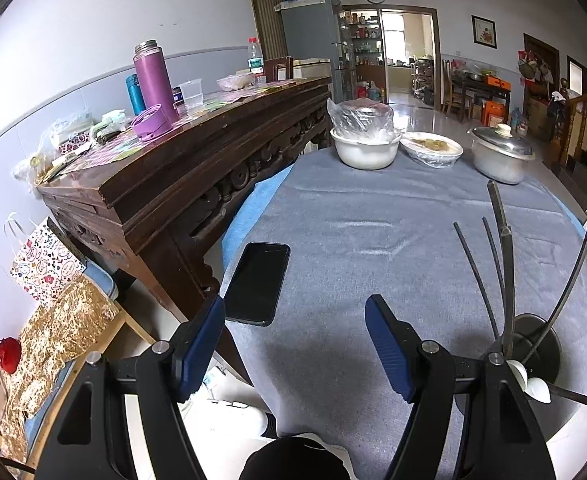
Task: Organize utensils
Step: 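Move both open tools down toward the two loose chopsticks on the cloth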
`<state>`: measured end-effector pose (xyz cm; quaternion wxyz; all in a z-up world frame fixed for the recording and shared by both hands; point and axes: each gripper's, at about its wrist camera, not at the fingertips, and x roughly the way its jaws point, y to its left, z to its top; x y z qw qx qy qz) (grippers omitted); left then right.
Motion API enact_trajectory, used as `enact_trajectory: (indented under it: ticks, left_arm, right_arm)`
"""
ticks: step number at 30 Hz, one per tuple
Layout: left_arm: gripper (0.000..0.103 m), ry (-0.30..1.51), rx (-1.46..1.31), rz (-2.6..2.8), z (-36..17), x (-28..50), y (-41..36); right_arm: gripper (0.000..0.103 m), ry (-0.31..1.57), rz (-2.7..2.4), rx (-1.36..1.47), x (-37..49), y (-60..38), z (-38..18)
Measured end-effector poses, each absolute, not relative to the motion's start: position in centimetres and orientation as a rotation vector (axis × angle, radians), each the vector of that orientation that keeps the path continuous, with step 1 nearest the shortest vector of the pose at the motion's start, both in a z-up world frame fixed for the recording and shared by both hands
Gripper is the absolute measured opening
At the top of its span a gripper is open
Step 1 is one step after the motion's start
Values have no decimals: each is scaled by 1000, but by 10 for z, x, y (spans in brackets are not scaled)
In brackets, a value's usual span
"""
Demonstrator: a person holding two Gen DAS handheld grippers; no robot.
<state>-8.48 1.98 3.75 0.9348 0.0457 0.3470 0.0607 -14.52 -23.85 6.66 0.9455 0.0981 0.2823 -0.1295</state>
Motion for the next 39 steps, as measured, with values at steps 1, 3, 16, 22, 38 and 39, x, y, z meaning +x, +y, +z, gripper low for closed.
enact_trajectory:
  ticks: [1, 3, 16, 22, 38, 39]
  left_arm:
    - [73, 710, 93, 124, 37, -85, 20]
    - [73, 711, 92, 125, 37, -85, 20]
    - [73, 723, 83, 121, 32, -83, 23]
    - [73, 734, 79, 120, 27, -79, 25]
    - [73, 830, 65, 128, -11, -48, 33]
    - [73, 838, 64, 128, -14, -44, 34]
  right_arm:
    - [48, 576, -266, 199, -146, -238, 67]
    - [48, 579, -270, 194, -146, -237, 67]
    - [48, 597, -283, 188, -142, -236, 66]
    - [48, 611, -282, 186, -139, -236, 60]
    - [48, 733, -272, 314, -107, -263, 13]
    - [48, 743, -270, 326, -104, -265, 9]
